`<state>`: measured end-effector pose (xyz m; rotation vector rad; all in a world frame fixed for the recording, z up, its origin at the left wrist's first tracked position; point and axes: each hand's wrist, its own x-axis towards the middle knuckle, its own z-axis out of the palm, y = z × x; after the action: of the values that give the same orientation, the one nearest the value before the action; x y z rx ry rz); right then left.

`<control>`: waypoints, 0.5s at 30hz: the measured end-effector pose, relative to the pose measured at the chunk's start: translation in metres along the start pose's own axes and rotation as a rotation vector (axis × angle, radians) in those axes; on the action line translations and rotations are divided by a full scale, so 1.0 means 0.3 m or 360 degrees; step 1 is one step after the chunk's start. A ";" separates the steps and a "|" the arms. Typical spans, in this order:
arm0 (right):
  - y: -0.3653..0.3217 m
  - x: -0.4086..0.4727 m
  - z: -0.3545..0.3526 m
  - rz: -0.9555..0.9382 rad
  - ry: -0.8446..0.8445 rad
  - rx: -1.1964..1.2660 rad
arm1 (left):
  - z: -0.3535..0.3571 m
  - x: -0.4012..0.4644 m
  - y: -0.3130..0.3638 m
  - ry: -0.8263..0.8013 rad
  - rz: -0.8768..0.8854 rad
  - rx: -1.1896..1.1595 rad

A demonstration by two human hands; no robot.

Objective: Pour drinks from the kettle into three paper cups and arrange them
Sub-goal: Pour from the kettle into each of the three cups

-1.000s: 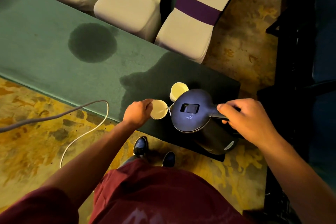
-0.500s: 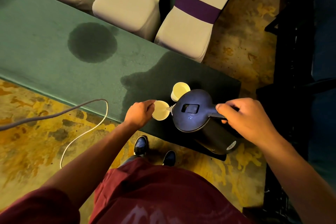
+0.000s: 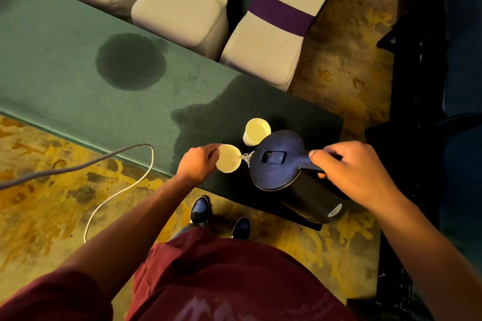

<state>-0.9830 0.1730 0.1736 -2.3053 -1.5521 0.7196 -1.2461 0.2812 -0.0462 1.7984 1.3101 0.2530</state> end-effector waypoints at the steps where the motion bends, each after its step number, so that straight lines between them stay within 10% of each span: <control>1: 0.000 -0.002 -0.001 0.0015 -0.0002 0.0008 | 0.001 0.000 0.000 0.0005 -0.0002 -0.0002; 15: 0.011 -0.007 0.009 0.0043 -0.0002 -0.0015 | 0.003 0.004 -0.005 0.0006 0.0050 0.0003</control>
<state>-0.9824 0.1697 0.1703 -2.3374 -1.5310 0.7216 -1.2461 0.2817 -0.0483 1.8220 1.2862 0.2726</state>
